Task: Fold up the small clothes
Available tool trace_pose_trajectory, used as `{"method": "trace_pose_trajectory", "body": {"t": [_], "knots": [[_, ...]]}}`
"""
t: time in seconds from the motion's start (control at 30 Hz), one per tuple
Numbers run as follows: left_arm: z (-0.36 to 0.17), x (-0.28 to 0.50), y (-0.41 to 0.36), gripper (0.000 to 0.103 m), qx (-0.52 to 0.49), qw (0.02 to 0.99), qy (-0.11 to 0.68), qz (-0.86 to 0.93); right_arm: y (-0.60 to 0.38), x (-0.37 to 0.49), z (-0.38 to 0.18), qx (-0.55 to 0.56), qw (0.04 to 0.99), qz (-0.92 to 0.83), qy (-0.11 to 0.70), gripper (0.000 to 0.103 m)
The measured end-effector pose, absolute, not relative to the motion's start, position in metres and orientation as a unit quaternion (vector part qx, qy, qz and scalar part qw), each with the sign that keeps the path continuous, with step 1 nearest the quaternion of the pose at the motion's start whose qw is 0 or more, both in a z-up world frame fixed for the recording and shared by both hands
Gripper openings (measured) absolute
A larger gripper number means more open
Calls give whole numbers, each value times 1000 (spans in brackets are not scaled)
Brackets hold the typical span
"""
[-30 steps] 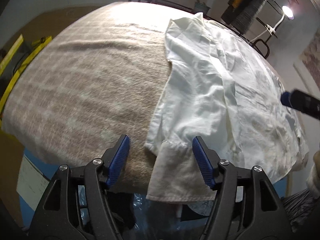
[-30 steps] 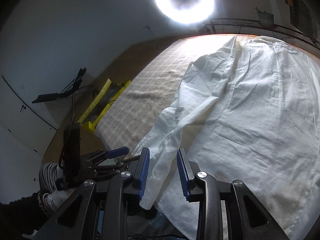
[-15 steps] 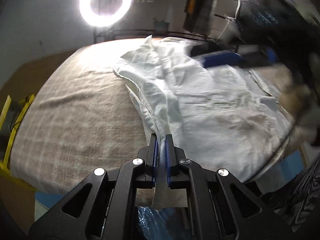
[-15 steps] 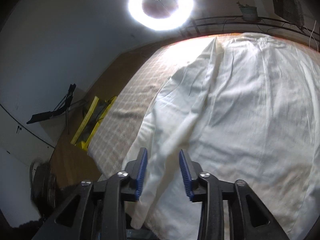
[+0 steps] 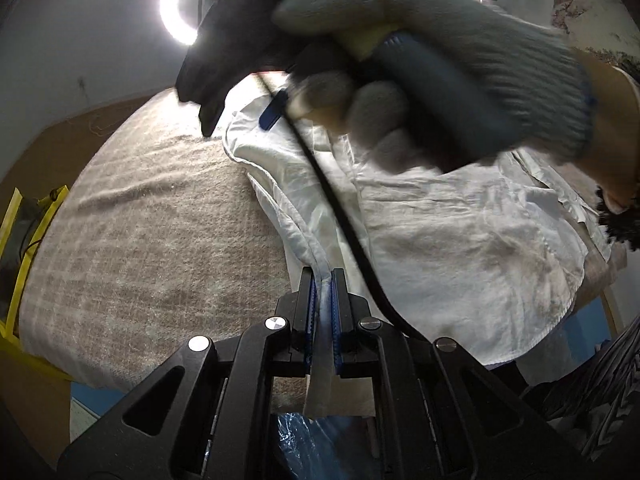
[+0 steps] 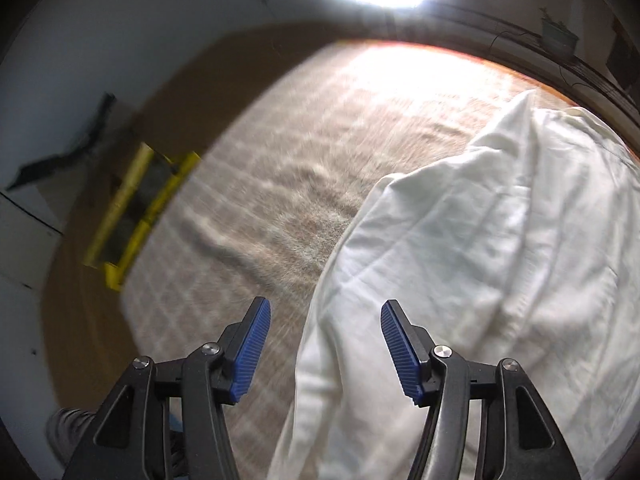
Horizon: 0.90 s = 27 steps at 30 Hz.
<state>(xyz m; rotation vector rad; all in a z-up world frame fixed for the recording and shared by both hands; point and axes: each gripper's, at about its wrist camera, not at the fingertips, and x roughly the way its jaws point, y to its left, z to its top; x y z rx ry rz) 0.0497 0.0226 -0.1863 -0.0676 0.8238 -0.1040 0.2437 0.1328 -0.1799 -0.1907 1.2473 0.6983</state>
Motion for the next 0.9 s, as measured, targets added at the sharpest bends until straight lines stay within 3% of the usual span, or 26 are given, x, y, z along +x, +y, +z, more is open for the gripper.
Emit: {"method": "trace_pose_trajectory", "body": {"t": [0.13, 0.37, 0.73, 0.9], "knots": [[-189, 46, 22, 5, -28, 914, 403, -48, 161, 245, -211, -149, 743, 283, 588, 59], [-185, 46, 20, 5, -33, 914, 401, -46, 155, 250, -229, -171, 750, 262, 583, 4], [-156, 32, -26, 4, 17, 926, 365, -94, 11, 245, -174, 68, 798, 345, 488, 1], [-156, 36, -57, 4, 45, 919, 374, -120, -74, 242, -187, 185, 799, 320, 474, 1]]}}
